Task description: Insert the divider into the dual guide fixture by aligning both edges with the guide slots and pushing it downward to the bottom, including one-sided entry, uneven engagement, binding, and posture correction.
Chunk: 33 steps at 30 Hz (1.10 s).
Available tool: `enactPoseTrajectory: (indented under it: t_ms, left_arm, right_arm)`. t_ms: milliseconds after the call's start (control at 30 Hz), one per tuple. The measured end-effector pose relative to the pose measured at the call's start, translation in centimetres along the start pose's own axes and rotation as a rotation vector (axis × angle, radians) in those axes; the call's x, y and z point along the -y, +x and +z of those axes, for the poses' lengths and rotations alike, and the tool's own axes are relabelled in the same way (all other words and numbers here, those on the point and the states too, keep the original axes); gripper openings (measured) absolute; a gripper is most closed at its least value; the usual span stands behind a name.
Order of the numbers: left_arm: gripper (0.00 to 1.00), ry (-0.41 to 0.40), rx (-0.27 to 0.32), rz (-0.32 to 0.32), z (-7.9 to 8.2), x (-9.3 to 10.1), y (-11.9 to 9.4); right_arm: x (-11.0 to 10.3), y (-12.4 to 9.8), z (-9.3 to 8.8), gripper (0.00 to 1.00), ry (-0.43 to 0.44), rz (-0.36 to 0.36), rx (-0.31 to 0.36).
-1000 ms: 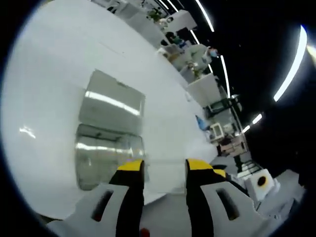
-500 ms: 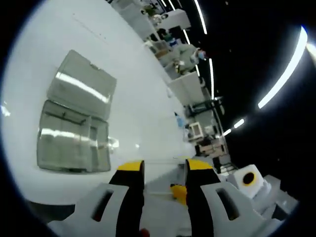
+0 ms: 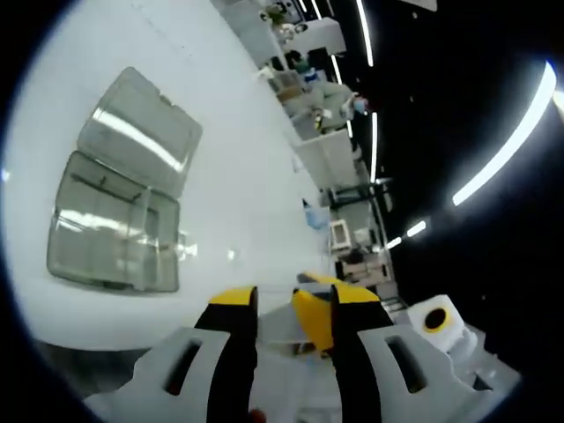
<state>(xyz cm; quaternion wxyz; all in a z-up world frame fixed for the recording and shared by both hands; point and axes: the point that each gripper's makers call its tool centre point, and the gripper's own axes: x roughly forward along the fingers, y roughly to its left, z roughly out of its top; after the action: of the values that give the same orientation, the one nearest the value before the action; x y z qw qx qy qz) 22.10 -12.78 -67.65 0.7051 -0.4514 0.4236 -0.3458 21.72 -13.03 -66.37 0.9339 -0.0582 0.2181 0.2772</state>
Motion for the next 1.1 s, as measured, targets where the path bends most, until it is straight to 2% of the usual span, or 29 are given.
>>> enactPoseTrajectory:
  t_ms: [267,367,467,667,900,1100]
  left_arm:
    - [0.3,0.003,0.002,0.011,0.2,-0.4,0.0]
    - [0.3,0.023,0.002,0.027,0.2,-0.7,-0.1]
    - [0.3,0.072,0.0,0.06,0.4,-1.3,-0.4]
    - [0.3,0.045,-0.002,0.026,0.3,-0.6,-0.2]
    - [0.3,0.055,-0.006,0.048,0.1,-1.0,-0.3]
    - [0.31,0.056,-0.002,0.052,0.1,-1.1,-0.1]
  right_arm:
    - [-0.3,0.2,-0.3,0.02,-0.015,0.009,-0.018]
    - [-0.4,0.2,-0.6,0.03,-0.055,0.016,-0.046]
    - [-0.5,0.2,-0.6,0.04,-0.058,0.036,-0.057]
    - [-0.6,0.6,-0.7,0.01,-0.041,0.058,-0.063]
    - [-0.6,0.6,-1.1,0.01,-0.059,0.065,-0.091]
    - [-0.4,0.7,-1.4,0.0,0.022,0.061,-0.114]
